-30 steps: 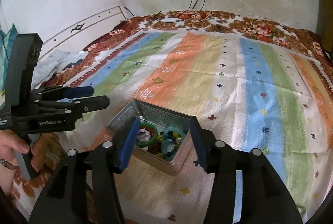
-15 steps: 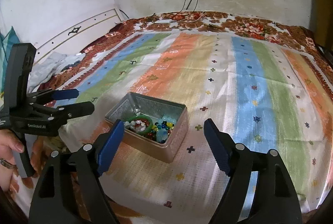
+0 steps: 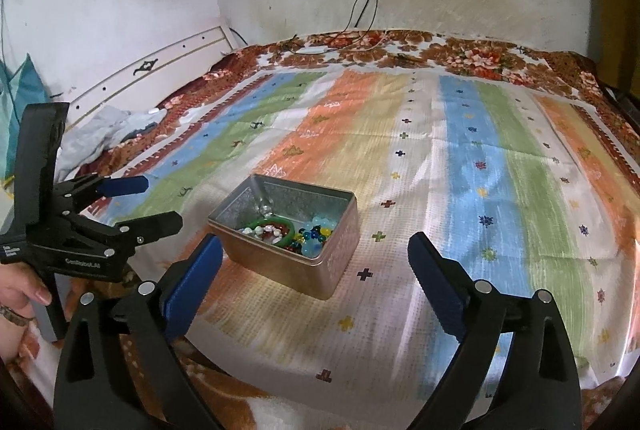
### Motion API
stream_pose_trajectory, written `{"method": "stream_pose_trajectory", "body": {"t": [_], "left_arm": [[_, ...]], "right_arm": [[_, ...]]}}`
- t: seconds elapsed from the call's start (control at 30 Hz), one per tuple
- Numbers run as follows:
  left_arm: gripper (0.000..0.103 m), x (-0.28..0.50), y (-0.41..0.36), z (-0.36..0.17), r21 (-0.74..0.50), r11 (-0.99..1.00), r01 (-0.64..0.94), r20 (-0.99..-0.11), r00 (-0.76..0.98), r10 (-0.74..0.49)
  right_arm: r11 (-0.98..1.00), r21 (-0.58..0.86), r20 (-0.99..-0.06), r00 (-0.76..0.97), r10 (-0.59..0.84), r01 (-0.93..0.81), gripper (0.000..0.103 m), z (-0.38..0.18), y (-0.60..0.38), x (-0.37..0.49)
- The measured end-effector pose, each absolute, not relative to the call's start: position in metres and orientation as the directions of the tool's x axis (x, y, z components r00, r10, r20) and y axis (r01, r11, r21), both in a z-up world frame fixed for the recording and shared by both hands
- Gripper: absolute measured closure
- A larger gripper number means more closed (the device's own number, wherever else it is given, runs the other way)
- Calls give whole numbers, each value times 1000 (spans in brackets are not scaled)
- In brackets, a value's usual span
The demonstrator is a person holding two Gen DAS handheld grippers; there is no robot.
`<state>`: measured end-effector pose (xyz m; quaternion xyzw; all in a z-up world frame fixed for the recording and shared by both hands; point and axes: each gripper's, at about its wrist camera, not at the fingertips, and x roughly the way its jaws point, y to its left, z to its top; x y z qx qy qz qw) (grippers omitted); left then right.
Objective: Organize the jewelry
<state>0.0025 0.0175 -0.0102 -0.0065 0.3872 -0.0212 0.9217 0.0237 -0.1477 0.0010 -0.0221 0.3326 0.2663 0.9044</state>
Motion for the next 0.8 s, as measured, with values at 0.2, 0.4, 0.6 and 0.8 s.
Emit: {"method": "stream_pose_trajectory", "body": {"t": [0.2, 0.4, 0.6, 0.8], "left_arm": [[6, -6, 15, -4, -7, 1000, 30, -674, 738, -27], [6, -13, 11, -1, -12, 998, 54, -650, 759, -49], [6, -18, 11, 1, -32, 998, 56, -629, 774, -64], [6, -21, 13, 1, -54, 997, 61, -620, 781, -82]], "right_arm": [[860, 137, -599, 651, 467, -491, 8, 1, -150, 18], [854, 140, -583, 656, 480, -501, 8, 1, -152, 13], [841, 149, -576, 646, 501, -520, 8, 0, -153, 12], [836, 156, -584, 634, 507, -525, 8, -3, -153, 15]]}}
